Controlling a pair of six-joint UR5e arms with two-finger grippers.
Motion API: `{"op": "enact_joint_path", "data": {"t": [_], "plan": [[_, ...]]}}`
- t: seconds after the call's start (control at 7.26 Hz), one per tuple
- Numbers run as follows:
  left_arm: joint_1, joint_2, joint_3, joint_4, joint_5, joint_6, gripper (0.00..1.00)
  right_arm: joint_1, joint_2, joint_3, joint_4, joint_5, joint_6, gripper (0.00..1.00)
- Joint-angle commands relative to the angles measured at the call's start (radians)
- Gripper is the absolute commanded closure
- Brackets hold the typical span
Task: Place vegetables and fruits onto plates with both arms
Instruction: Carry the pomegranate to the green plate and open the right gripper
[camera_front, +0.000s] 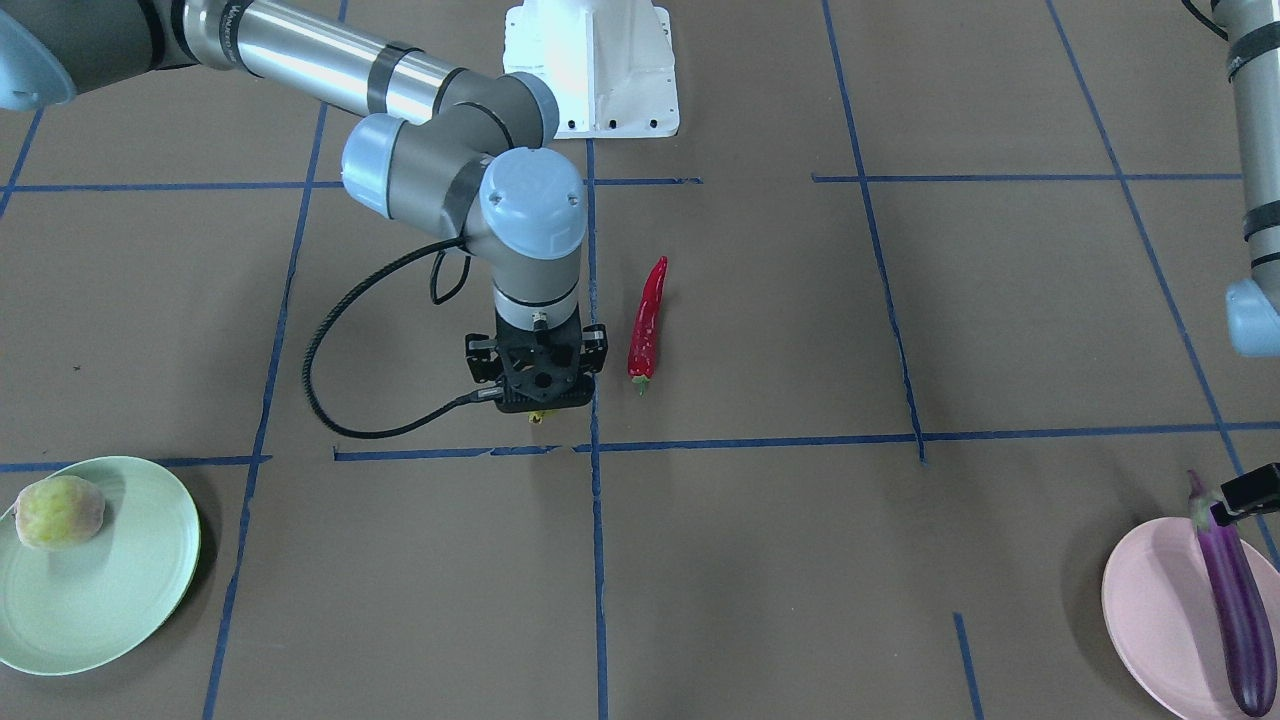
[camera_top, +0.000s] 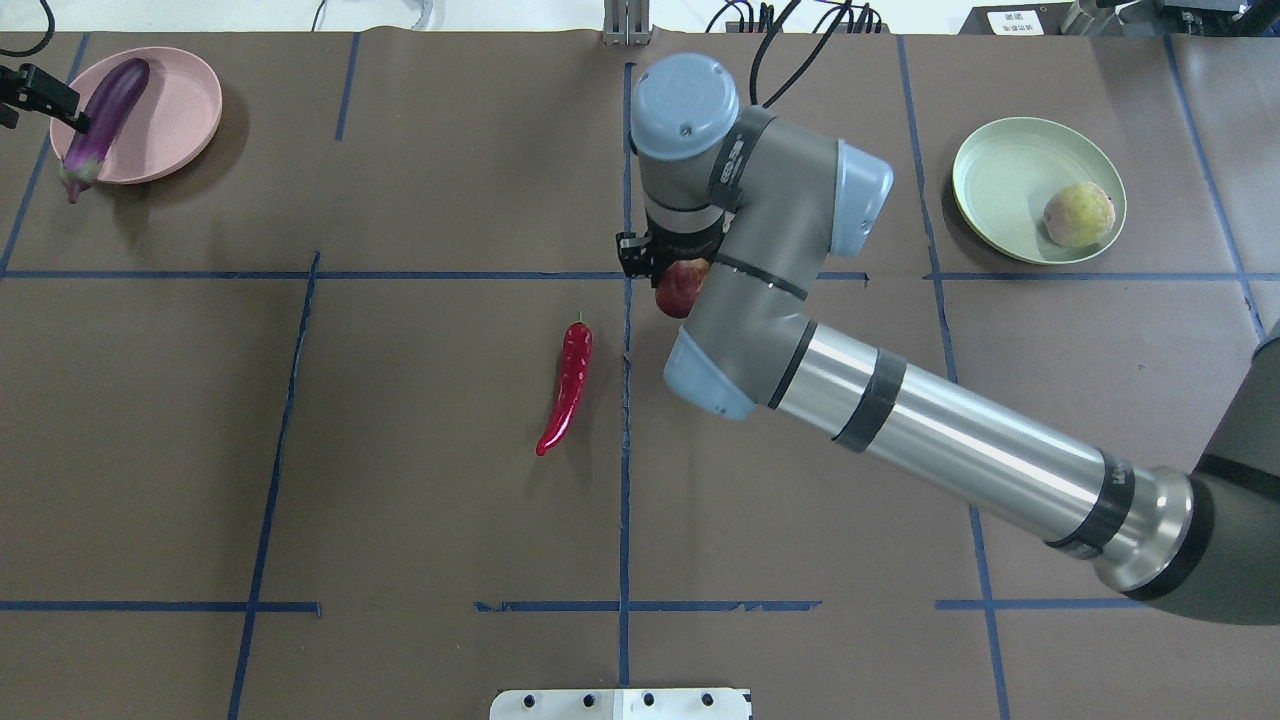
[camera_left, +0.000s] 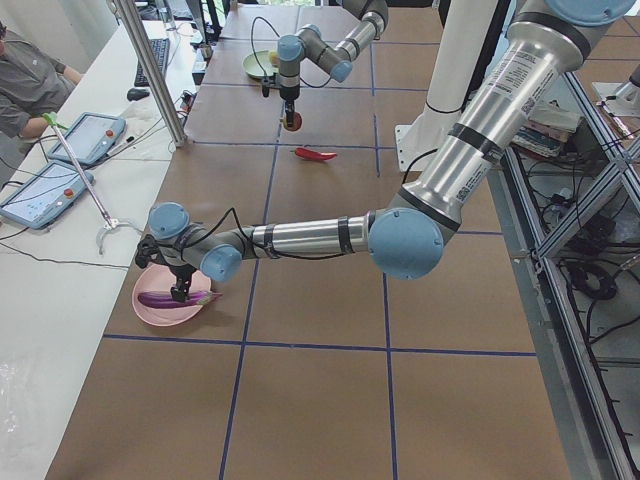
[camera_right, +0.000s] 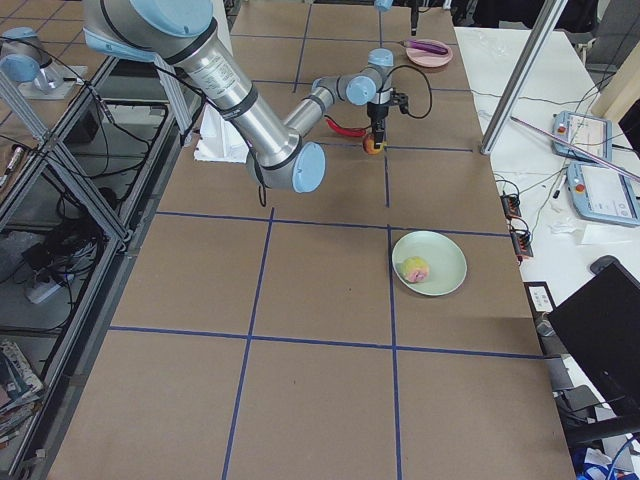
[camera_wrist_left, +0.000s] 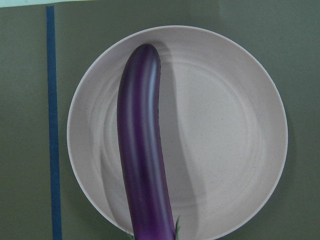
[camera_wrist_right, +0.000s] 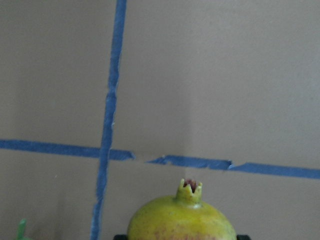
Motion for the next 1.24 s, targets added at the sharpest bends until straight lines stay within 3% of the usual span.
{"op": "enact_joint_path", "data": {"t": [0.0,0.41,0.55,0.83,0.96,1.1], "plan": [[0.003,0.006,-0.015,0.003,-0.001,0.000,0.00,0.168,-0.057,-0.005,-0.001,0.096,-0.229,0.84],[0.010,0.006,-0.015,0.001,0.001,-0.002,0.00,0.361,-0.162,-0.084,0.013,0.150,-0.661,0.84],[0.010,0.006,-0.016,0.001,0.001,-0.002,0.00,0.394,-0.171,-0.148,0.050,0.171,-0.736,0.84],[0.011,0.006,-0.021,0.001,0.001,-0.002,0.00,0.431,-0.200,-0.293,0.241,0.220,-0.777,0.84],[0.011,0.006,-0.021,0.001,0.001,-0.002,0.00,0.438,-0.203,-0.330,0.249,0.220,-0.797,0.82],[0.011,0.006,-0.021,0.001,0.002,-0.002,0.00,0.439,-0.218,-0.335,0.249,0.219,-0.797,0.67]]}}
